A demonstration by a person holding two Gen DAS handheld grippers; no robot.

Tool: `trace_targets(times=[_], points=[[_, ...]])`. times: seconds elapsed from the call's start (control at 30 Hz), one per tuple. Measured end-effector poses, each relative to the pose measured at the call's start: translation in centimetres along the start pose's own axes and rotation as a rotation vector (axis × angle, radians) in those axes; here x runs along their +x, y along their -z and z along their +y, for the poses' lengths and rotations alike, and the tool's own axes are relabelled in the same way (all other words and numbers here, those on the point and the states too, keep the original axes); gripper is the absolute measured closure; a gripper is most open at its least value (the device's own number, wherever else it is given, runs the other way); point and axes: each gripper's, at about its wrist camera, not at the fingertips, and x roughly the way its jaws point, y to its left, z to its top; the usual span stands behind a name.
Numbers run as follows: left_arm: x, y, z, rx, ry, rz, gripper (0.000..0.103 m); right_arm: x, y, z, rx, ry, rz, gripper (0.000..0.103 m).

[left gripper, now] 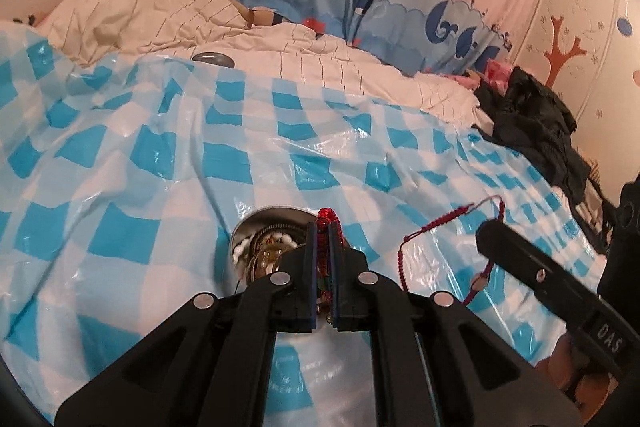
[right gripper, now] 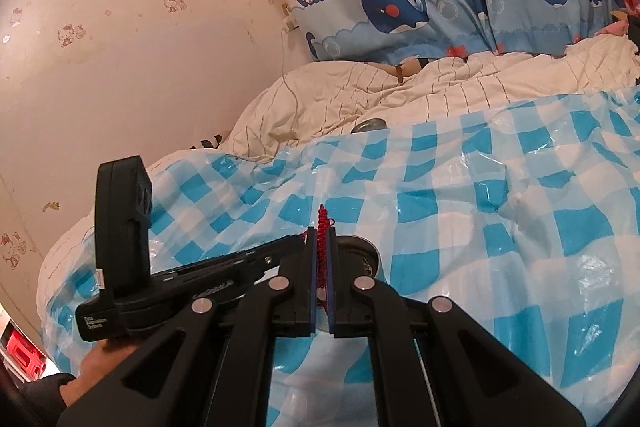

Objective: Organize jewelry
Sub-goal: 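Lower both red bracelets into the silver tin and open both tools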

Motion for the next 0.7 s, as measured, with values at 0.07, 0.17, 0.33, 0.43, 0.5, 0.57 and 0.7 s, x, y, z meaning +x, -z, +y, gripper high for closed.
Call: trace_targets(times=[0.07, 0.17, 0.33, 0.43, 0.5, 0.57, 0.7], points=[[1.0, -0.2, 0.6, -0.022, -0.008, 0.004, 0.099, 0.7, -0.1, -0.1, -0.003, 0.001, 0.007, 0.098], [2.5, -0.4, 1.4, -0.039, -0.039, 0.044, 0.098, 2.0, -0.5, 0.0, -0.013, 0.000, 0.015, 0.098], [2.0, -0.5, 3.0, -0.067, -0.076, 0.059, 0.093, 5.3, -1.0, -0.2, -0.003, -0.015, 0.050, 0.098], [0.7, -0.6, 3.8, -0.072, -0.098, 0.048, 0.087, 7.9, -0.5, -0.4, -0.008, 0.007, 0.121, 0.098], [0.0, -0.5, 4.1, -0.075, -0.106, 0.051, 0.084, 9.2, 0.2, -0.7, -0.017, 0.035, 0.178, 0.071], [-0.4, -0.3, 4.3, -0.074, -0.115, 0.060, 0.082, 9.4, 0.8, -1.2, -0.007, 0.056, 0.184, 0.063], [-0.9, 0.4, 4.4, -0.073, -0.129, 0.088, 0.072, 8.2, 0.7, -1.2, -0.016, 0.082, 0.157, 0.063]])
